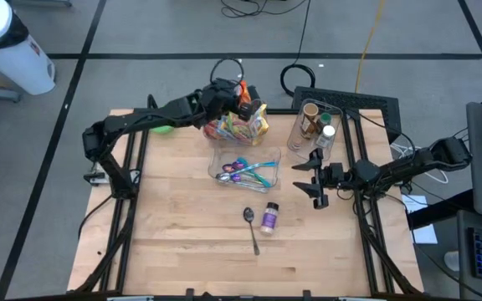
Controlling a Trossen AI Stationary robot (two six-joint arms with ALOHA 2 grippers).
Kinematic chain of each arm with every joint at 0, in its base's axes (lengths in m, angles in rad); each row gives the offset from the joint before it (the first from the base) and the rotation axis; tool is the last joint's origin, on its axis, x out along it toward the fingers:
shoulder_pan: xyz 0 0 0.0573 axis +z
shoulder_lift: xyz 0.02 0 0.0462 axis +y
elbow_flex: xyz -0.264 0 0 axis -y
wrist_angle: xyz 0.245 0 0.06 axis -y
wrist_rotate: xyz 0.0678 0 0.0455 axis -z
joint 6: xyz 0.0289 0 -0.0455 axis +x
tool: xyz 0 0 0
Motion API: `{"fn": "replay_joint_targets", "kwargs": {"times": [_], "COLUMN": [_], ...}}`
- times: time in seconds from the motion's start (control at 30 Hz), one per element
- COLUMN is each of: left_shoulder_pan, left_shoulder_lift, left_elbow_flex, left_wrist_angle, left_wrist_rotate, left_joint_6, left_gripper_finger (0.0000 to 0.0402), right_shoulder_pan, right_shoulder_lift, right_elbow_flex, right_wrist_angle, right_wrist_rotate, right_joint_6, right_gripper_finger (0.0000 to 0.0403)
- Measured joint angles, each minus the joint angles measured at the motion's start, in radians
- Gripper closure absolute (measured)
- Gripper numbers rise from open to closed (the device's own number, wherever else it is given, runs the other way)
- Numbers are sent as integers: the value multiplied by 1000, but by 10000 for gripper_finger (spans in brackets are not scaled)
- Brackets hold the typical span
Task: Pick & Place Food Item
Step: Put the orange noodle pack into the top left transparent bin
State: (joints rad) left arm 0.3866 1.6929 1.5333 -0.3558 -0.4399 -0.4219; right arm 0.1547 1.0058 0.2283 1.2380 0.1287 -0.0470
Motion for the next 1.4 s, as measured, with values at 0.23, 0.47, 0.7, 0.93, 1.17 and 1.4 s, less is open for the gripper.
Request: {"fn": "replay_joint_targets", "kwargs": {"times": [0.23, 0.47, 0.7, 0.93, 1.17, 1.4], "left_shoulder_pan": [8, 27, 61, 83, 85, 89], "left_shoulder_lift": [89, 159, 257, 300, 300, 356], "left_elbow_flex": [0, 0, 0, 1, 1, 4], "left_wrist_angle": [18, 14, 26, 18, 11, 20], "left_wrist_rotate": [38, 55, 154, 185, 204, 241], "left_joint_6": [-41, -119, -192, -217, -236, -246], "left_gripper_finger": [401, 401, 401, 401, 401, 401], "right_shoulder_pan": [0, 0, 0, 0, 0, 0], "right_shoulder_lift": [0, 0, 0, 0, 0, 0], "right_elbow_flex": [1, 1, 1, 1, 1, 1], "right_wrist_angle": [0, -1, -2, -4, -1, -1], "right_wrist_rotate": [0, 0, 0, 0, 0, 1], "right_joint_6": [8, 6, 8, 8, 9, 9], "right_gripper_finger": [182, 180, 179, 184, 184, 188]}}
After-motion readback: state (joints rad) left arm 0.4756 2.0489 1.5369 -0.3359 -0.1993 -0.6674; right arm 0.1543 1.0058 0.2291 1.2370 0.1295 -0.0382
